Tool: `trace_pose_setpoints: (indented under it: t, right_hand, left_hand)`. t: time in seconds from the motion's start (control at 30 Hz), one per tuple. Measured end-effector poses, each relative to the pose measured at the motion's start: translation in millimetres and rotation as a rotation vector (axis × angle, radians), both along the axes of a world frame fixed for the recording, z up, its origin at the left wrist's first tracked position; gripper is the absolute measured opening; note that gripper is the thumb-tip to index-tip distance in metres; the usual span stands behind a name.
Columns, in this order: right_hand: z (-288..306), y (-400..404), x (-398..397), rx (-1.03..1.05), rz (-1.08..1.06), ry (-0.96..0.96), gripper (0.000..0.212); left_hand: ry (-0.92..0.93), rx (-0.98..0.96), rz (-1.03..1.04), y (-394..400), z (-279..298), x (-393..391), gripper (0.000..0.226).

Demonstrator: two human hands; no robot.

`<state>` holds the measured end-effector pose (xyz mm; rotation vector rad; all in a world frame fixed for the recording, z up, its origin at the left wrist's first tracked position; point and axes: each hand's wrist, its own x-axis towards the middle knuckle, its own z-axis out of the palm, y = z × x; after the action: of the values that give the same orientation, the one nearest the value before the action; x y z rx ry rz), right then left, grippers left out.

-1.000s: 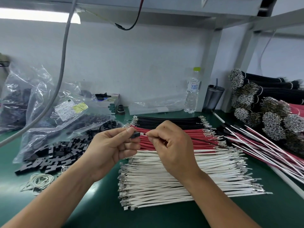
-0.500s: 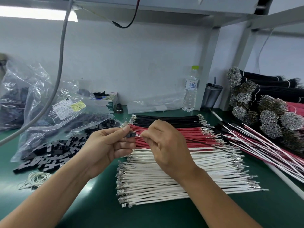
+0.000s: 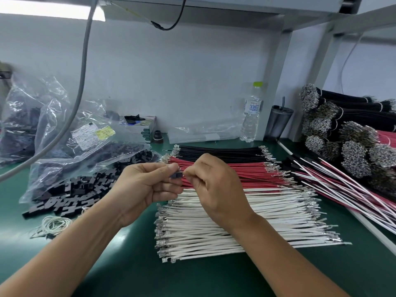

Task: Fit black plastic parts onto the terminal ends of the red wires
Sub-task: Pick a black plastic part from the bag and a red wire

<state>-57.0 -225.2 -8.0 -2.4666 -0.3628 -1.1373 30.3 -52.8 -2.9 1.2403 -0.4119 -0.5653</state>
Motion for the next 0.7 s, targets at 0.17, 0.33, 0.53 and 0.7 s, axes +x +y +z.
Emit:
trace_pose_setpoints:
  t: [0.17,0.33,0.53,0.7]
  right_hand:
    - [1,-11,-1,0.180,-0.078,0.074,0.005]
    - [1,-10,-3,0.066,-0.049,0.171,0.008]
    - [8,-30,-7,0.156,0.029,0.256,0.004]
    - [6,-22,-5,0.171,0.079,0.255,0.005]
  left_hand:
    - [-0.306,0.174,0.118,-6,3,-8,0.027]
    - [-0.823,0.452,0.206,4,2,-7,0.022]
    - [-0.509,0.282,0.112,8,3,-3,0.019]
    - [-0.409,0.202,0.095,10,3,0,0.030]
